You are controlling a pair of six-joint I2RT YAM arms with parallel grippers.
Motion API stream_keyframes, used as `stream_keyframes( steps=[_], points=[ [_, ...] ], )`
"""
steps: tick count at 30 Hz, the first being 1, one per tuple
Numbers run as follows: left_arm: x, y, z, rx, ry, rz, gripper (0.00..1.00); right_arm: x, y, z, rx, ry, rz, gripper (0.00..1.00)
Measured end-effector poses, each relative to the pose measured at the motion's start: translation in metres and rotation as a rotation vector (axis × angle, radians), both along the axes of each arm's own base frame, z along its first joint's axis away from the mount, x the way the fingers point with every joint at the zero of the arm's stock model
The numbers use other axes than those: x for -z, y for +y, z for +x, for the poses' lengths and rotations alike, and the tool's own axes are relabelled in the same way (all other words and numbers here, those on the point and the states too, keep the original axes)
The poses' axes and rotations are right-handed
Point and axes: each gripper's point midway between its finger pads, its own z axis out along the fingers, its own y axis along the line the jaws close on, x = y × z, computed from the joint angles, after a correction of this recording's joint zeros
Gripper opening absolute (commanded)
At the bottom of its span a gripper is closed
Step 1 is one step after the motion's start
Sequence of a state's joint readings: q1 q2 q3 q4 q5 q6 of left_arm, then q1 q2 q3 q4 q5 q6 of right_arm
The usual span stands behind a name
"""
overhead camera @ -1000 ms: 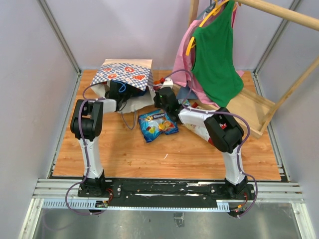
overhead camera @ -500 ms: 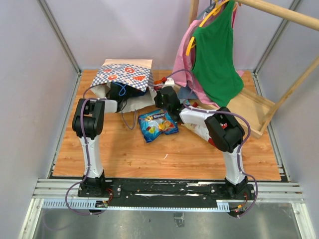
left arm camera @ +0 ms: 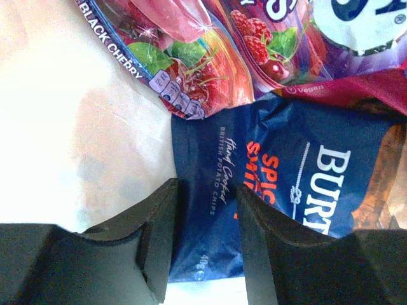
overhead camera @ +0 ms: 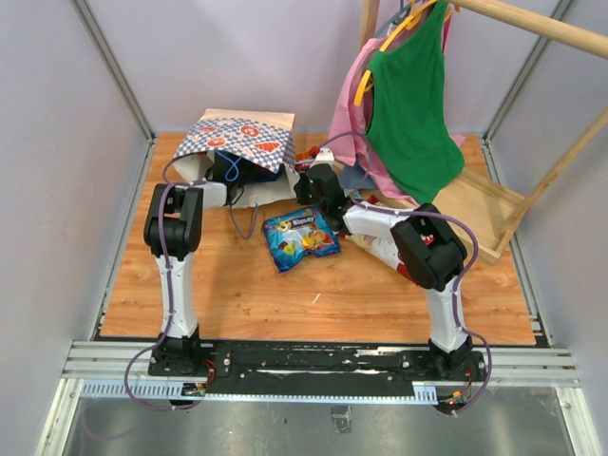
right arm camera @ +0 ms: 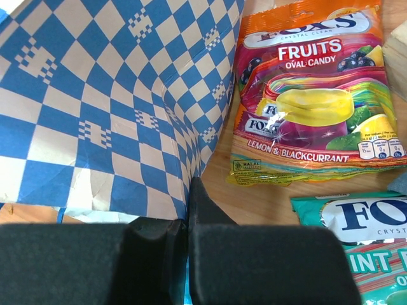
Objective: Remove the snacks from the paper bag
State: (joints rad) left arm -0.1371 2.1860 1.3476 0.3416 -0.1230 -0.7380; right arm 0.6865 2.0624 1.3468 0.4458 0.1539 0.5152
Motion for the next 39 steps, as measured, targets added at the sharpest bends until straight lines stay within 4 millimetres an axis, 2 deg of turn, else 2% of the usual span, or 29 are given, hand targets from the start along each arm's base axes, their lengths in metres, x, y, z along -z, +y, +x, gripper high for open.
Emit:
stream_keyframes(
  steps=[4, 7, 10, 11, 13, 14, 24, 28, 32, 39],
  points=[
    [0.002, -0.001, 0.009, 0.014, 0.015, 0.018, 0.42, -0.001, 0.001, 0.000, -0.004, 0.000, 0.008, 0.01],
    [0.004, -0.002, 0.009, 0.029, 0.024, 0.036, 0.33, -0.001, 0.000, 0.002, -0.005, 0.001, 0.012, 0.01],
    [0.006, -0.001, 0.007, 0.045, 0.033, 0.064, 0.28, -0.001, -0.002, 0.002, -0.002, 0.004, 0.014, 0.01],
    [0.007, -0.001, 0.007, 0.050, 0.036, 0.074, 0.23, 0.000, -0.002, 0.002, -0.003, 0.006, 0.016, 0.01],
    [0.007, 0.000, 0.006, 0.061, 0.047, 0.096, 0.03, -0.001, -0.004, 0.003, -0.002, 0.007, 0.020, 0.01],
    [0.008, 0.001, 0.006, 0.070, 0.057, 0.110, 0.01, -0.002, -0.005, 0.004, 0.000, 0.007, 0.022, 0.01],
    [0.008, 0.003, 0.003, 0.114, 0.089, 0.185, 0.01, -0.002, -0.007, 0.006, 0.005, 0.016, 0.038, 0.01],
    [0.002, 0.006, -0.010, 0.127, 0.099, 0.208, 0.00, 0.000, -0.009, 0.004, 0.009, 0.023, 0.039, 0.01],
    [-0.016, 0.008, -0.029, 0.147, 0.103, 0.231, 0.01, 0.002, -0.011, 0.004, 0.028, 0.036, 0.045, 0.01],
    [-0.071, 0.002, -0.048, 0.203, 0.032, 0.228, 0.01, 0.004, -0.019, 0.008, 0.098, 0.047, 0.050, 0.01]
  ],
)
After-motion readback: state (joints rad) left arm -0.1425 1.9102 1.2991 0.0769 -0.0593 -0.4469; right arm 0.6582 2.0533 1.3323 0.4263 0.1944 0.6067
